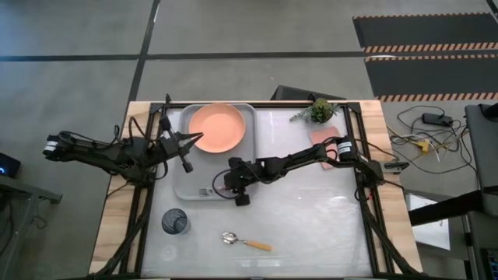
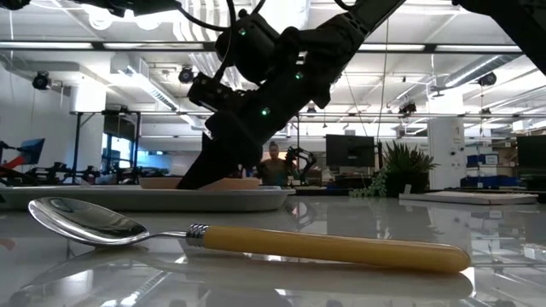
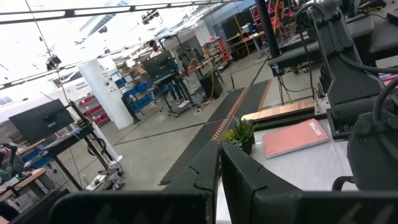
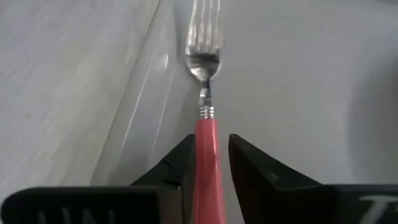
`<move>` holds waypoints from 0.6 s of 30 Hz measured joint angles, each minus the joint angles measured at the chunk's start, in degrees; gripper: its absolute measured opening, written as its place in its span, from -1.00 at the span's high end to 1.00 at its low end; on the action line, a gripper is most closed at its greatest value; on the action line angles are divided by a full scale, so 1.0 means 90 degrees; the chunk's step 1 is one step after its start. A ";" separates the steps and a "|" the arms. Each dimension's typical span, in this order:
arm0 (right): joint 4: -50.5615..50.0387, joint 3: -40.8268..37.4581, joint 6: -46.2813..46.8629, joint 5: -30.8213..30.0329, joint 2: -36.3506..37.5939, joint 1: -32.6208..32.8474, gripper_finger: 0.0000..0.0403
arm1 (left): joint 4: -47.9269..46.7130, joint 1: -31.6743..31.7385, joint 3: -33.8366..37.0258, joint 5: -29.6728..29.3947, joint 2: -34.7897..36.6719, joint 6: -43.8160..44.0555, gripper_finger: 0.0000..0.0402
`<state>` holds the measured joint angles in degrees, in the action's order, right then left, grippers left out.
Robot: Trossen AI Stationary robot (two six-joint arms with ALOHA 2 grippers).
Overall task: Pick and place plate/cup/fork/spoon on tray
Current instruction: Put the pink fork on the gray serving tray to the left of the orange plate
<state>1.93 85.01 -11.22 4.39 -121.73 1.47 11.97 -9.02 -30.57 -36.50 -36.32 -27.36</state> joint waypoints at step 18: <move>-0.0892 -0.0295 0.0046 0.0062 0.1285 0.0119 0.51 | 0.0002 0.0000 0.0002 0.0004 -0.0101 0.0169 1.00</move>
<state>-6.09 82.36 -10.81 4.95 -110.17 2.54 11.98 -9.02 -30.55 -36.47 -37.22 -25.84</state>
